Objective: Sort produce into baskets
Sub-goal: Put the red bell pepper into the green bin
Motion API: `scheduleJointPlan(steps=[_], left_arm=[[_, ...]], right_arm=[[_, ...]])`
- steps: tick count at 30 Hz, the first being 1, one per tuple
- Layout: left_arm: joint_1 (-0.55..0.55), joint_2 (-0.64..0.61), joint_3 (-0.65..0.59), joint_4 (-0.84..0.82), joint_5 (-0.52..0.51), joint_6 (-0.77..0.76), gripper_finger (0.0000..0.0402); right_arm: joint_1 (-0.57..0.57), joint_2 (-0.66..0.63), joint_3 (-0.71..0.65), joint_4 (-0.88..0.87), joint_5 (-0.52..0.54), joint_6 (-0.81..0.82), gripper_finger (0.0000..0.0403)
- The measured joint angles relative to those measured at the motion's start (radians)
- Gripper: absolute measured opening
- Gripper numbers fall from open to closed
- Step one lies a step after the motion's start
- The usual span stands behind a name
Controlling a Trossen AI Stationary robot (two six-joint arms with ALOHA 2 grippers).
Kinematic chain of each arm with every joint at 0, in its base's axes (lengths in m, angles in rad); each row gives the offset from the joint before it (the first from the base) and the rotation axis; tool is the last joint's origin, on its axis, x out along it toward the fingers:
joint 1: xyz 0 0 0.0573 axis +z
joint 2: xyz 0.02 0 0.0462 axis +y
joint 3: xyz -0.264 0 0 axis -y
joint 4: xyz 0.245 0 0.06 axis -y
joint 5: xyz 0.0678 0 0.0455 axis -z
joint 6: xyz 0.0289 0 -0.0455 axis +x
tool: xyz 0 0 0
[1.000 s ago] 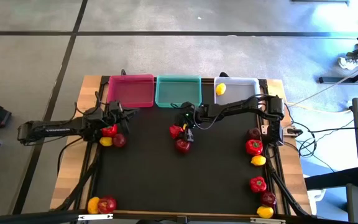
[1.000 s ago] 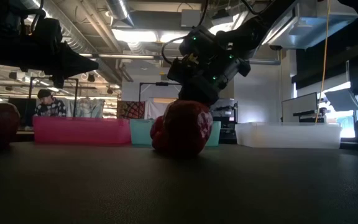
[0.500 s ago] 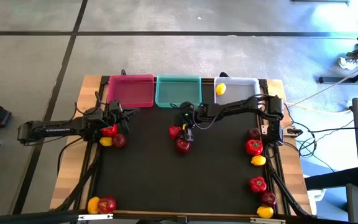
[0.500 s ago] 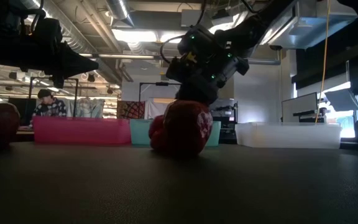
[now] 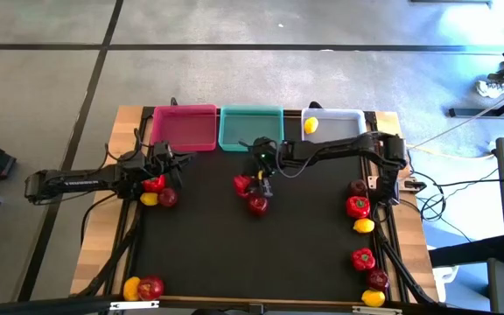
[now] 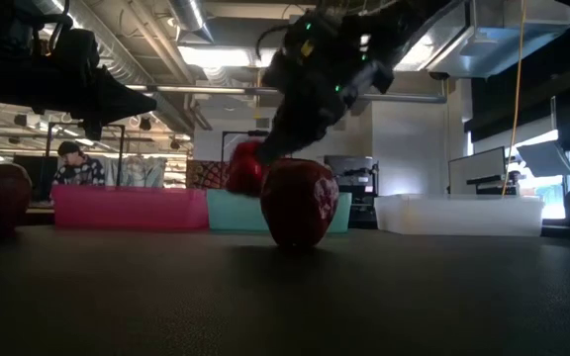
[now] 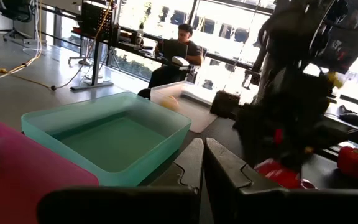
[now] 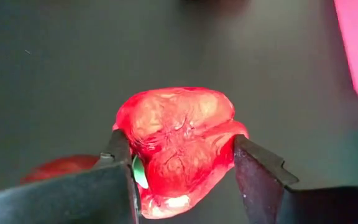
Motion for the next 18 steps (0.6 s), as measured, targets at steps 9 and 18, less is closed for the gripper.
scheduleJointPlan(steps=[9, 18], left_arm=[[0.0, 0.0, 0.0, 0.0, 0.0, -0.001, 0.0011], [0.0, 0.0, 0.0, 0.001, 0.0, 0.0, 0.0011]], right_arm=[[-0.063, -0.141, 0.0, -0.017, -0.357, -0.004, 0.0149], [-0.072, -0.212, 0.0, -0.02, -0.466, 0.018, 0.0149]])
